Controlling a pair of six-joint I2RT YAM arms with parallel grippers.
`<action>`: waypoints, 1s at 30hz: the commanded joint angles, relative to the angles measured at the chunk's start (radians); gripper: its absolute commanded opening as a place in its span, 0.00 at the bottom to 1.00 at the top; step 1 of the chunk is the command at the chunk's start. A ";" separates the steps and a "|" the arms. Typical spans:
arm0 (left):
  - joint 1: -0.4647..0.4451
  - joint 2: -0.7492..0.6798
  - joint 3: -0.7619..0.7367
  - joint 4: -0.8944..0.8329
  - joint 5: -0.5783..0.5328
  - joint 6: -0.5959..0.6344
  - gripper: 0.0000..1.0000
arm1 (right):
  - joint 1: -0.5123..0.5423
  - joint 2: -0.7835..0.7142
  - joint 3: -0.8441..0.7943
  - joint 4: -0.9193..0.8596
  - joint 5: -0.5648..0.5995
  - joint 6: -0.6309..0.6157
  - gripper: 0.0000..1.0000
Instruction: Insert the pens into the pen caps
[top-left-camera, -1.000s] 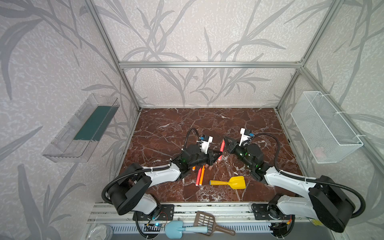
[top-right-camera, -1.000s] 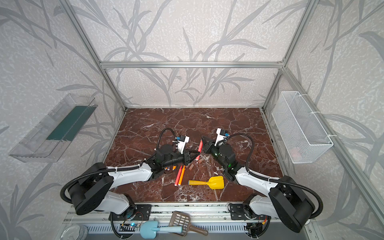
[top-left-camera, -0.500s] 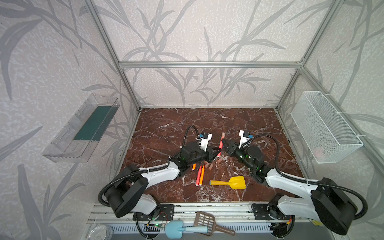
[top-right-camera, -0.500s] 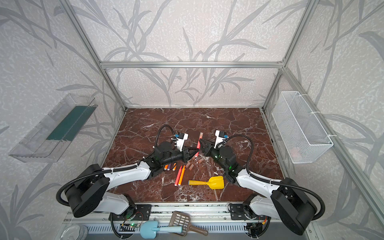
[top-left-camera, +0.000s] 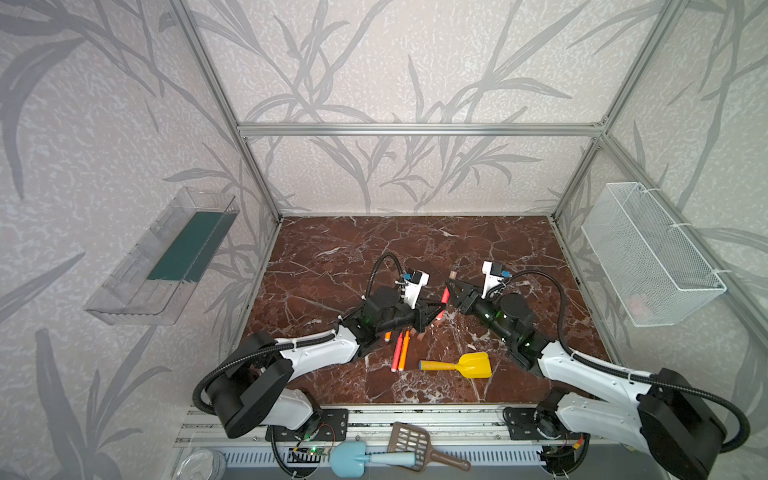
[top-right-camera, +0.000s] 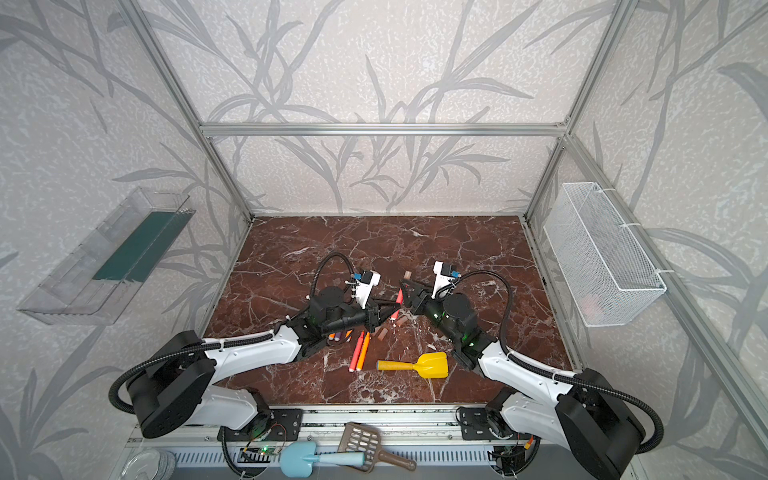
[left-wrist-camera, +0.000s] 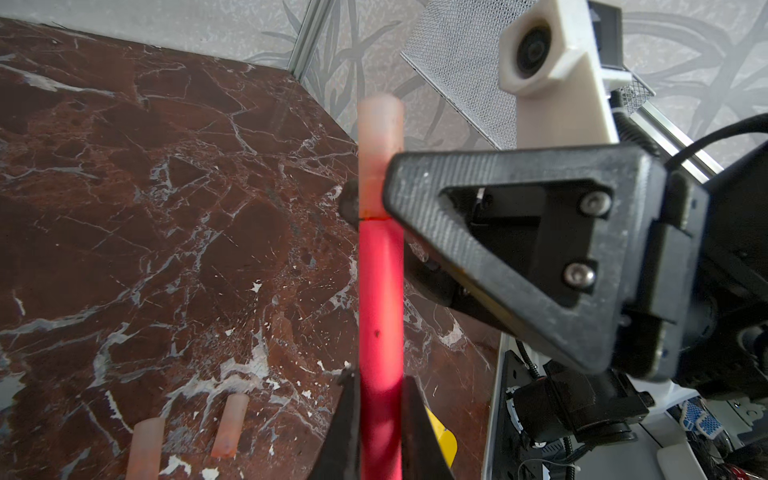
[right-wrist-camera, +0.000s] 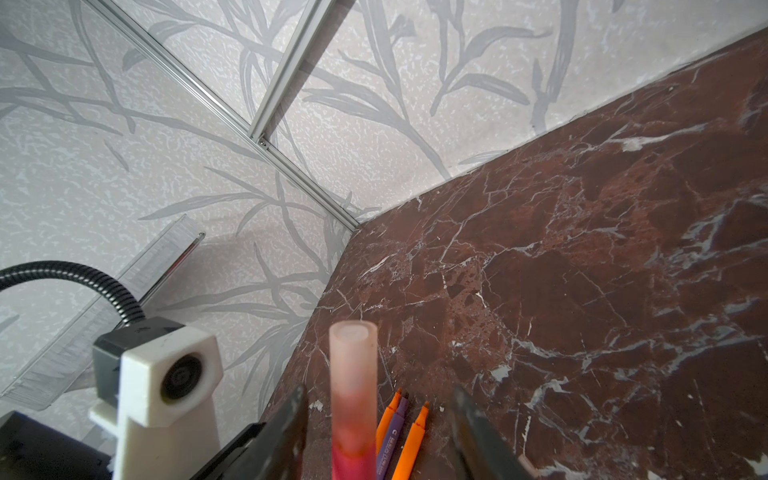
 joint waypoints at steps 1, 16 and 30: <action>-0.007 -0.013 -0.001 0.011 0.017 0.026 0.00 | 0.003 0.034 0.027 0.004 -0.027 0.006 0.52; -0.007 0.042 0.042 -0.007 0.006 0.031 0.19 | 0.002 0.130 0.043 0.122 -0.091 0.064 0.00; -0.005 0.144 0.121 -0.012 -0.013 0.042 0.10 | 0.002 0.135 0.031 0.153 -0.103 0.081 0.00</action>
